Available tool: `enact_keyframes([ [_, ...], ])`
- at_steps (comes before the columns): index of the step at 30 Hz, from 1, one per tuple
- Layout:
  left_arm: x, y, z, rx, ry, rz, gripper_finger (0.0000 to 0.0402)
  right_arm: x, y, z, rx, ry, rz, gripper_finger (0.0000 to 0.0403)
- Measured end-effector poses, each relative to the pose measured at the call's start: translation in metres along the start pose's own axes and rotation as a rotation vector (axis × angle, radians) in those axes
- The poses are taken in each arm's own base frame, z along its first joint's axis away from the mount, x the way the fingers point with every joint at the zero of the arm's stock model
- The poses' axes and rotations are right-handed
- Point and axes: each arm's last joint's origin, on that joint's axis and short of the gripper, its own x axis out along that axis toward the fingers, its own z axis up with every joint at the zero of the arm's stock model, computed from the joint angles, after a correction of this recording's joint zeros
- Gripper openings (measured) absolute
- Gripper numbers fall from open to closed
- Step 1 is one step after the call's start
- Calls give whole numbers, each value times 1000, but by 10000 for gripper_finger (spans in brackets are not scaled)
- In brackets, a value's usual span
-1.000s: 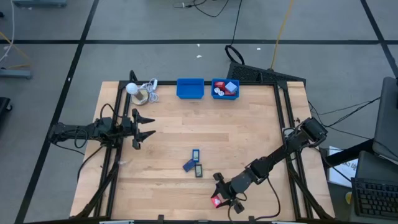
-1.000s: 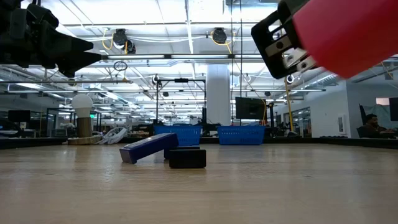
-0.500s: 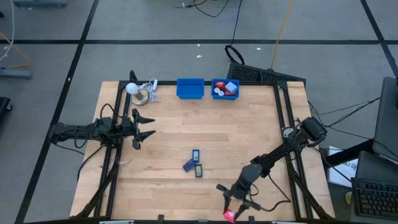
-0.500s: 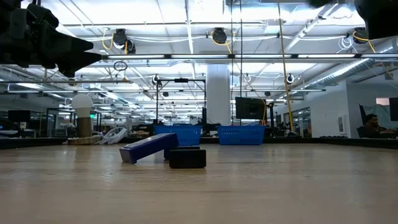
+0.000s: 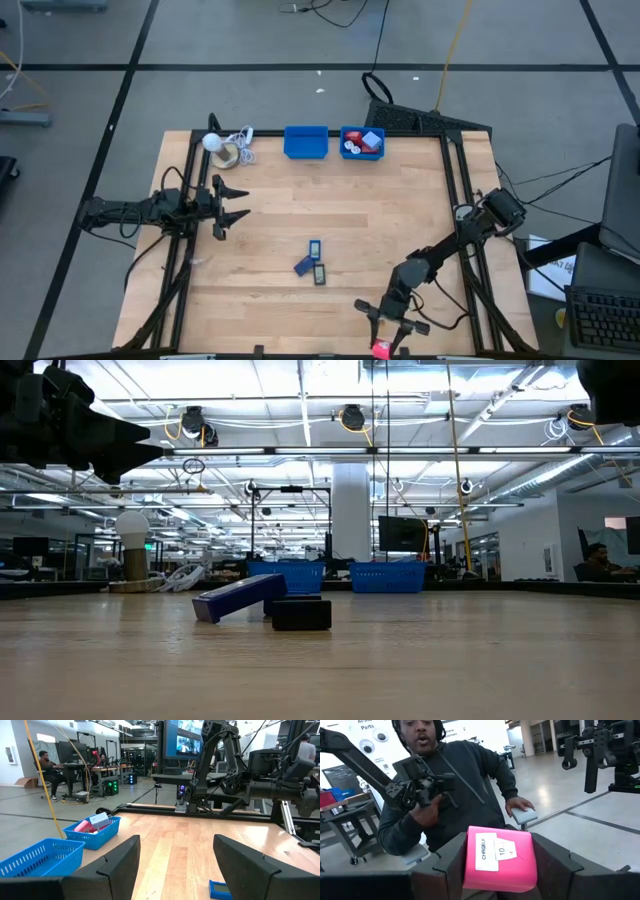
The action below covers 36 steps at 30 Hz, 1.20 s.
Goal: Pick & Place Office items
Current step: Put the pink charger adapter into the right blue bin
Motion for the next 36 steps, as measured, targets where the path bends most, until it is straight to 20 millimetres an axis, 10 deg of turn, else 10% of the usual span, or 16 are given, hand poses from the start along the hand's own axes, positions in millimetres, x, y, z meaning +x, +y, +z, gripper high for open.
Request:
enact_keyframes([
  [36,0,0,0,0,0,0,255,-4,-7,2,-24,-14,-49,171],
])
